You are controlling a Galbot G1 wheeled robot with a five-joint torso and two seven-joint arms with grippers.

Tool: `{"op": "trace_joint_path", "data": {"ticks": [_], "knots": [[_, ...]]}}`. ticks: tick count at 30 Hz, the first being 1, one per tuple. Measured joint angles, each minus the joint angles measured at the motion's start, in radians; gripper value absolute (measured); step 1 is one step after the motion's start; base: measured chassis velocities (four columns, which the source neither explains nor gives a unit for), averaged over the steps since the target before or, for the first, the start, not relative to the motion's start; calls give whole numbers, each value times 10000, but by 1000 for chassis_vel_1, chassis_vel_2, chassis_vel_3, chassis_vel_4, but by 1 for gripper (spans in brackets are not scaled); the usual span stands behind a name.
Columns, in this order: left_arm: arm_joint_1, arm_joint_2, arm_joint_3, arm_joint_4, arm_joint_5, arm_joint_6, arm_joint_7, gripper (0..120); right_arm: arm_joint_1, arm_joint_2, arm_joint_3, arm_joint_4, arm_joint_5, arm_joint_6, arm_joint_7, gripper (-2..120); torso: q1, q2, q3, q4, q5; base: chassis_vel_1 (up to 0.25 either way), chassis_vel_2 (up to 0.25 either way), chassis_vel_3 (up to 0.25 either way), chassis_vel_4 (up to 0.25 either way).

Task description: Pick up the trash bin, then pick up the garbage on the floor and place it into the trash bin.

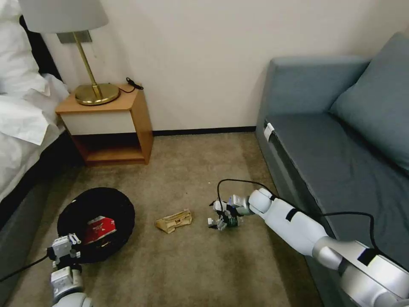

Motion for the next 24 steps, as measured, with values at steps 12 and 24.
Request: {"op": "trace_joint_path", "data": {"ticks": [12, 24], "knots": [[-134, -72, 59, 48, 152, 64, 4, 6, -236, 356, 1063, -1093, -986, 525, 250, 100, 0, 0, 0, 1, -4, 0, 0, 0, 0], [-15, -66, 39, 47, 134, -13, 8, 6, -288, 928, 1781, -2235, -2060, 824, 731, 100, 0, 0, 0, 2, -3, 0, 0, 0, 0]]}}
